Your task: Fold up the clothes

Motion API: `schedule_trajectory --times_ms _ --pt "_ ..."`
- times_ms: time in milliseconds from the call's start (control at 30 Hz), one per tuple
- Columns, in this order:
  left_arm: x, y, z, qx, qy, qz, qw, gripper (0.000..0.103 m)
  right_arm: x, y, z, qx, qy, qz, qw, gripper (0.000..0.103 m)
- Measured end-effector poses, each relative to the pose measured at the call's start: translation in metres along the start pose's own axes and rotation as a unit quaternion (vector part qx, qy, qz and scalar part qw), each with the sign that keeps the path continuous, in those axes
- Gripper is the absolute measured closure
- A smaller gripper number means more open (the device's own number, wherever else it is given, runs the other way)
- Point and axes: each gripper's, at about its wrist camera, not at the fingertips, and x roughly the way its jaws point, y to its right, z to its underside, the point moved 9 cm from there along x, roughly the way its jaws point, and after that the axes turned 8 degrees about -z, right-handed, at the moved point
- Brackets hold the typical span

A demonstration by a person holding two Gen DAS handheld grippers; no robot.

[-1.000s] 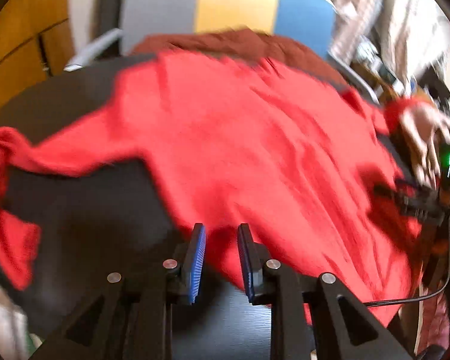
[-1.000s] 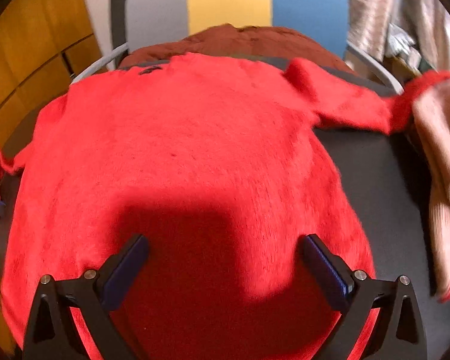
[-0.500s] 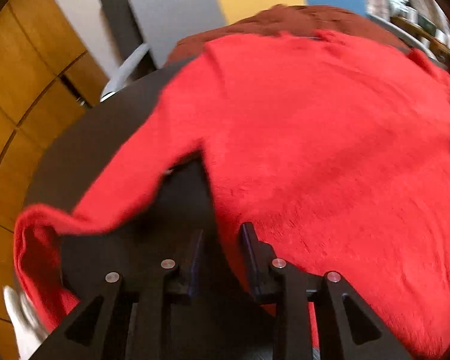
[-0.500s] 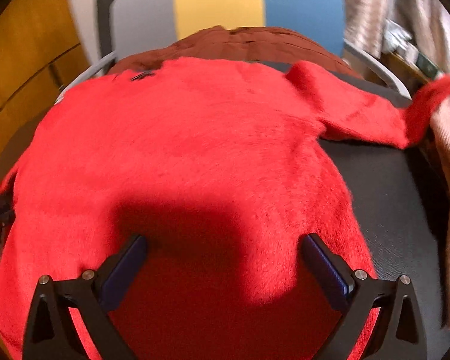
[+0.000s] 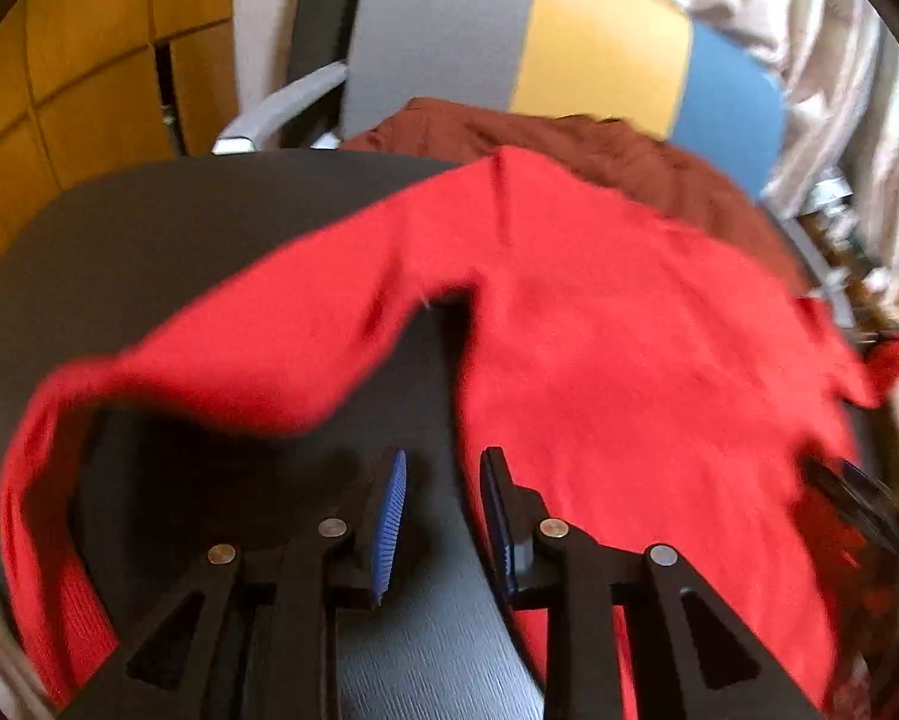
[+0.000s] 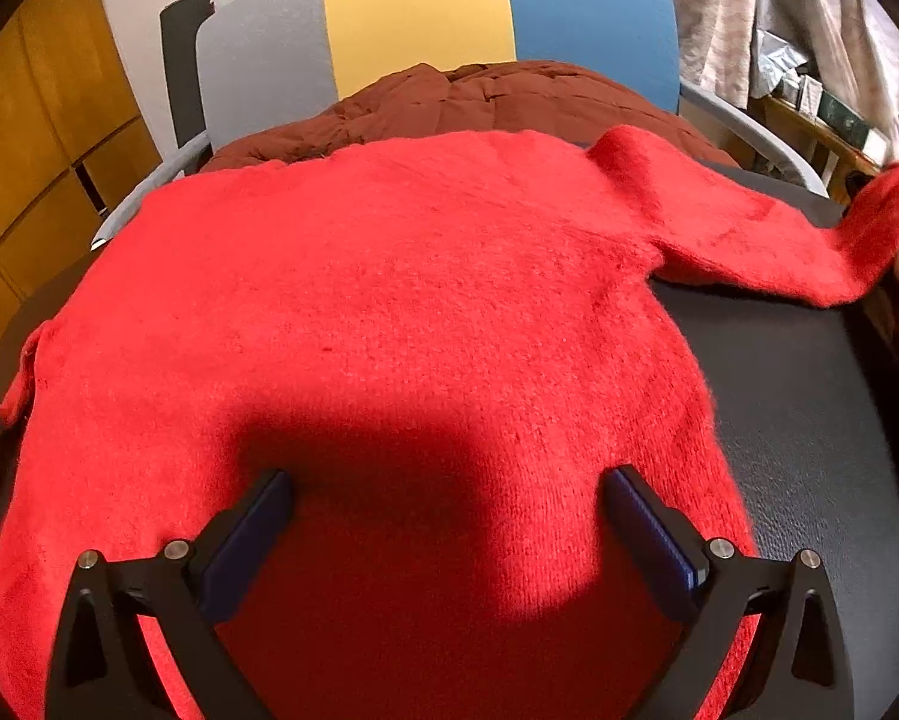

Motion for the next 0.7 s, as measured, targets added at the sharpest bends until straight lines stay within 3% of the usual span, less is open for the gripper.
schedule_trajectory --times_ms 100,233,333,467,567,700 --pt "-0.027 0.025 0.041 0.036 0.012 0.041 0.9985 0.079 0.003 0.001 -0.005 -0.007 0.0 -0.001 1.0 0.0" --pt "-0.041 0.077 0.078 0.123 0.023 0.063 0.9902 0.079 0.002 0.002 -0.006 -0.019 -0.004 -0.003 1.0 0.0" --pt "-0.017 0.097 0.086 0.186 0.001 0.017 0.9824 0.079 0.0 0.002 -0.004 -0.028 -0.008 -0.005 1.0 0.0" --pt "-0.012 0.082 0.081 0.208 0.014 -0.03 0.9776 0.077 -0.009 0.001 0.006 -0.065 -0.02 -0.013 0.998 0.0" --pt "-0.014 0.053 0.08 0.191 0.007 -0.054 0.9801 0.07 -0.024 0.007 0.022 -0.105 -0.025 -0.015 0.994 0.0" --pt "-0.017 0.027 0.078 0.161 0.0 -0.052 0.9856 0.064 -0.046 0.024 0.046 -0.102 -0.024 -0.021 0.994 0.0"
